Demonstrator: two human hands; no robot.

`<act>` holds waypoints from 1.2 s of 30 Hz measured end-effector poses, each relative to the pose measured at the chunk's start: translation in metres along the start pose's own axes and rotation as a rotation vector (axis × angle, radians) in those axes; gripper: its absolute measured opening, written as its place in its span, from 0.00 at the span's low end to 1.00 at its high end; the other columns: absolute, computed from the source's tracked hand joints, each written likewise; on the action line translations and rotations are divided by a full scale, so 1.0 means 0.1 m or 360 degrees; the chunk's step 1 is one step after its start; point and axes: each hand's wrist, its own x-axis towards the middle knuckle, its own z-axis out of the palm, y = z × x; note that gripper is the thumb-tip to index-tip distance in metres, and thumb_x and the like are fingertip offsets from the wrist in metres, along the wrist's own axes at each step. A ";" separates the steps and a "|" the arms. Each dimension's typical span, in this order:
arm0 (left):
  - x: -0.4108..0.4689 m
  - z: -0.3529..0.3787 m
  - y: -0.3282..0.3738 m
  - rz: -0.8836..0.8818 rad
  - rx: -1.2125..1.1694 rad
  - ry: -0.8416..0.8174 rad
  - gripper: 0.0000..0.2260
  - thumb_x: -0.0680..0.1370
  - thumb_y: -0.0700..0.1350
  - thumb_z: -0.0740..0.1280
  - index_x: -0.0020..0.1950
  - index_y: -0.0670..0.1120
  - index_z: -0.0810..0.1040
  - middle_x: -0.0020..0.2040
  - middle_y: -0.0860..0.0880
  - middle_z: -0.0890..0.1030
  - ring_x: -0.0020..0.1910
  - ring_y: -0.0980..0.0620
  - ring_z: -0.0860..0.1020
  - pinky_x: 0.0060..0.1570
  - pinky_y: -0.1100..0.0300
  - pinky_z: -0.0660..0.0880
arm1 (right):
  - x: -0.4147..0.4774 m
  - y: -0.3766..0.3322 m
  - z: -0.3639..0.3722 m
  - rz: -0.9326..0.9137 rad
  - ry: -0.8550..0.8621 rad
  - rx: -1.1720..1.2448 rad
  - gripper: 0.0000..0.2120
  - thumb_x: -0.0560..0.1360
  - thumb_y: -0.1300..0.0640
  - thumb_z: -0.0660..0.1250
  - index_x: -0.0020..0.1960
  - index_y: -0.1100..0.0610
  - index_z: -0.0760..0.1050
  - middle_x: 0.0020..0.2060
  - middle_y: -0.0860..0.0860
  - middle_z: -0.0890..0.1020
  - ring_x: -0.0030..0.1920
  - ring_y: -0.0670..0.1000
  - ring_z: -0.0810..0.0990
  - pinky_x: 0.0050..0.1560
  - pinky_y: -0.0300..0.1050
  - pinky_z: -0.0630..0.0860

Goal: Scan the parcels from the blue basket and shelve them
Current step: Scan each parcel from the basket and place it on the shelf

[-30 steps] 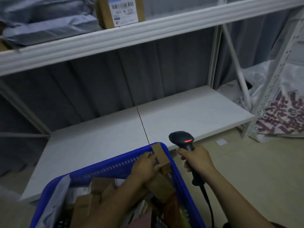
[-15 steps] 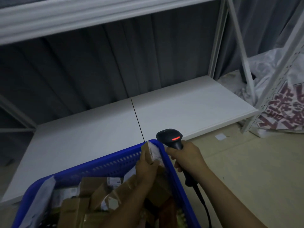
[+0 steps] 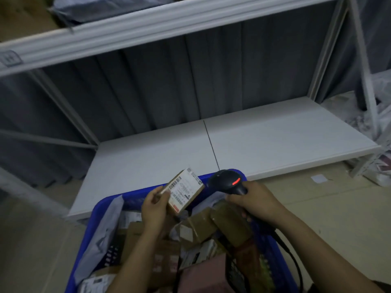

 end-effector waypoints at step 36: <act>-0.50 -0.57 0.83 0.0511 0.0162 -0.0119 0.11 0.77 0.42 0.68 0.58 0.52 0.77 0.50 0.51 0.82 0.45 0.55 0.83 0.37 0.63 0.80 | -0.50 -0.51 0.14 -0.0144 0.0101 0.0496 0.12 0.76 0.55 0.69 0.44 0.66 0.77 0.26 0.58 0.79 0.26 0.55 0.76 0.33 0.47 0.75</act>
